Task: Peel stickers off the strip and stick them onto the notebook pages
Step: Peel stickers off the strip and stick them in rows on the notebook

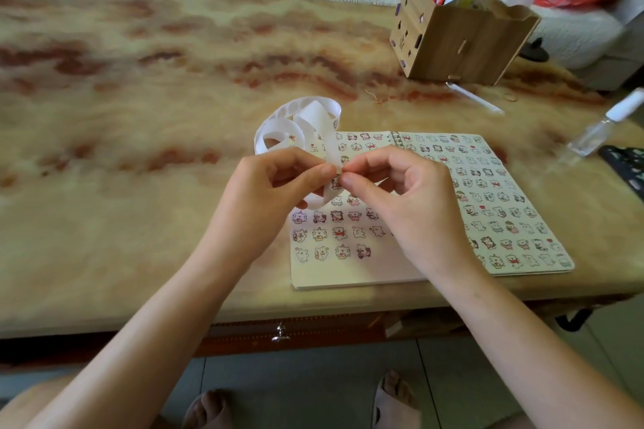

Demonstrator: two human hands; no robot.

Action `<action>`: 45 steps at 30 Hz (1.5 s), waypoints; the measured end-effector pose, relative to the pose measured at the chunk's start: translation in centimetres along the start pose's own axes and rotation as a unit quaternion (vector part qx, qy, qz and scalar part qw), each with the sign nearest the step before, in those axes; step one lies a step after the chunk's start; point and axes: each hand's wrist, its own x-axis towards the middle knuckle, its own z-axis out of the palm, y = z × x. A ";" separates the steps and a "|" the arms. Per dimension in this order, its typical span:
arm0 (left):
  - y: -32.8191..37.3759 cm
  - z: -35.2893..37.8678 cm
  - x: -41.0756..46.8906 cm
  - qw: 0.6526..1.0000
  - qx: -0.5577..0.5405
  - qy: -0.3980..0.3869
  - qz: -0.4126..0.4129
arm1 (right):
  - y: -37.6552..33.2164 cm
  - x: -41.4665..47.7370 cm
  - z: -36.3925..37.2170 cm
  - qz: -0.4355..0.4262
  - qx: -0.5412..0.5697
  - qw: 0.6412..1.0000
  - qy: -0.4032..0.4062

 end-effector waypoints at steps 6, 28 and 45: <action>0.0 -0.1 0.0 1.000 -0.001 0.000 -0.002 | 0.0 0.0 0.1 0.004 0.012 1.000 -0.001; -0.4 0.1 0.1 0.997 0.019 0.037 -0.067 | -0.7 -0.4 -0.2 -0.004 -0.086 0.996 -0.039; -1.3 0.3 0.1 0.988 0.120 -0.007 -0.093 | -1.3 0.3 -5.6 0.247 -0.099 0.937 -0.226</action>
